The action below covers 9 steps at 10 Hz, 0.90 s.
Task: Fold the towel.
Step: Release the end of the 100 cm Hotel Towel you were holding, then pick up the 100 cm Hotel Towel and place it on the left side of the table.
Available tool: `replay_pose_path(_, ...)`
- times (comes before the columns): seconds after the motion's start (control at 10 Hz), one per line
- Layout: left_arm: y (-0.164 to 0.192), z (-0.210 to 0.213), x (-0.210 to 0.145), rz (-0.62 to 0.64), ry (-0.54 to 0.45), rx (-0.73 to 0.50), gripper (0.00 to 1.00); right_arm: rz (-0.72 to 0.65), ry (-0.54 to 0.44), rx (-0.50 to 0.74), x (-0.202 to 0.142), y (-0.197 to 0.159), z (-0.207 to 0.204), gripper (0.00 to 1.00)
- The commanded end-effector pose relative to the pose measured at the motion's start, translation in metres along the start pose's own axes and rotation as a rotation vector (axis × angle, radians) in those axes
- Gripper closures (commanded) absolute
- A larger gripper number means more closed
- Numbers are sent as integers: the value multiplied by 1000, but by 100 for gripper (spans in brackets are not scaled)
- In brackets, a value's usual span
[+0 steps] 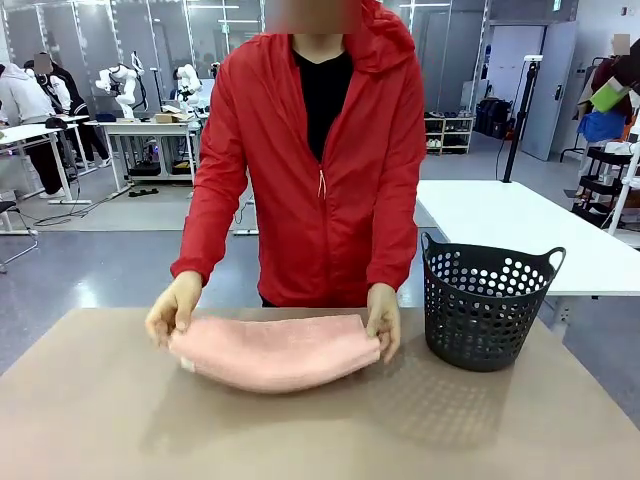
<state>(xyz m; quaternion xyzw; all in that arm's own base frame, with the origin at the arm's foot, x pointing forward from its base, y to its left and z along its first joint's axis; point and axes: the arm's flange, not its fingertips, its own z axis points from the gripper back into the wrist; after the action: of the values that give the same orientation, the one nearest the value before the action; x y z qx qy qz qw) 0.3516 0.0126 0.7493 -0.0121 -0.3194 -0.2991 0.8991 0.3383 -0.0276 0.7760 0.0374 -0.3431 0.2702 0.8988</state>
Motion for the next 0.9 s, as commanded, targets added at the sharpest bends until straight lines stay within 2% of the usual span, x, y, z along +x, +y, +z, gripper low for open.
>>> replay_pose_path(0.0, 3, 4, 1, -10, 14, -1, 0, 13, 8, 2, 0, -2, 0, 0)
replay_pose_path(0.8, 3, 4, 1, -10, 14, -1, 0, 13, 8, 2, 0, -2, 0, 0)
